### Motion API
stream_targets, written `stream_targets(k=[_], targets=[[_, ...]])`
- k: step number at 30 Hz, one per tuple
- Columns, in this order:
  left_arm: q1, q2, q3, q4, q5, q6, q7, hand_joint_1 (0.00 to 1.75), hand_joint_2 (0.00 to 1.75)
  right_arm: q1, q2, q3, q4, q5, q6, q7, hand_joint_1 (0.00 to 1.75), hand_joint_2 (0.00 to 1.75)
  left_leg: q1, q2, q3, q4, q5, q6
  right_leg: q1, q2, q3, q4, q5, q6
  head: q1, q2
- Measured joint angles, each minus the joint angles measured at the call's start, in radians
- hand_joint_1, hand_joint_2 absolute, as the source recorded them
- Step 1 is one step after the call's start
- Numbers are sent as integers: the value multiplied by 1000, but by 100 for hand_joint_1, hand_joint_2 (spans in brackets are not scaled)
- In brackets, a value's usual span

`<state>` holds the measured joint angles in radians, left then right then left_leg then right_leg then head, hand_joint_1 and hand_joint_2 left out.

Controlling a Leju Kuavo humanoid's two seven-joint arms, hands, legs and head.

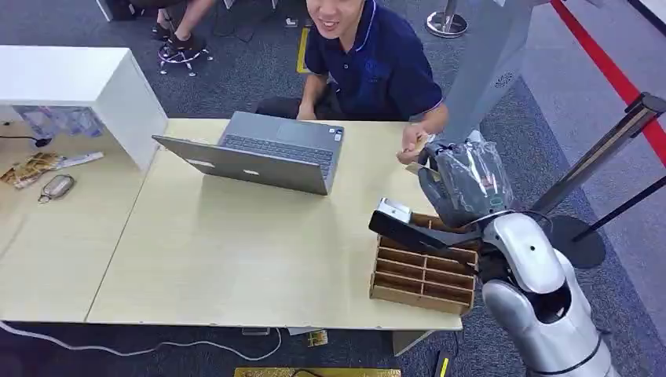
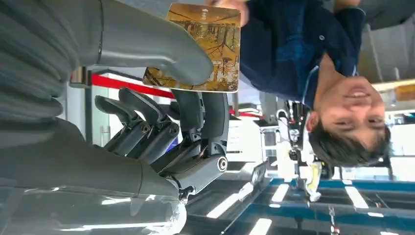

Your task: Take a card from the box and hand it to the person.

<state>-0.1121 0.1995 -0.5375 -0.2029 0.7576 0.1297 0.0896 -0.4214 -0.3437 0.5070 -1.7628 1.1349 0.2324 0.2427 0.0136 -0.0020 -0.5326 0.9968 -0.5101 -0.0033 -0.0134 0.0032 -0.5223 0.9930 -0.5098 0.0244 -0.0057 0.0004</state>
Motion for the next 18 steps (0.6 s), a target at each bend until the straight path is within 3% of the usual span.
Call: stream_targets(k=[15, 16, 17, 18], targets=[[0, 0, 0, 0, -47, -38, -25, 0, 175, -147, 23, 25, 379, 19, -167, -57, 175, 175, 0, -1, -1, 0, 0, 0, 0, -1, 0, 0, 0, 0, 0, 0], [0, 0, 0, 0, -48, -39, -25, 0, 175, -153, 27, 29, 403, 31, -177, -57, 168, 175, 0, -1, -1, 0, 0, 0, 0, -1, 0, 0, 0, 0, 0, 0], [0, 0, 0, 0, -49, -39, -25, 0, 175, -159, 29, 31, 427, 45, -183, -53, 120, 175, 0, -1, -1, 0, 0, 0, 0, -1, 0, 0, 0, 0, 0, 0], [0, -1, 0, 0, -49, -39, -25, 0, 175, -163, 32, 33, 448, 62, -187, -48, 0, 175, 0, -1, -1, 0, 0, 0, 0, -1, 0, 0, 0, 0, 0, 0]])
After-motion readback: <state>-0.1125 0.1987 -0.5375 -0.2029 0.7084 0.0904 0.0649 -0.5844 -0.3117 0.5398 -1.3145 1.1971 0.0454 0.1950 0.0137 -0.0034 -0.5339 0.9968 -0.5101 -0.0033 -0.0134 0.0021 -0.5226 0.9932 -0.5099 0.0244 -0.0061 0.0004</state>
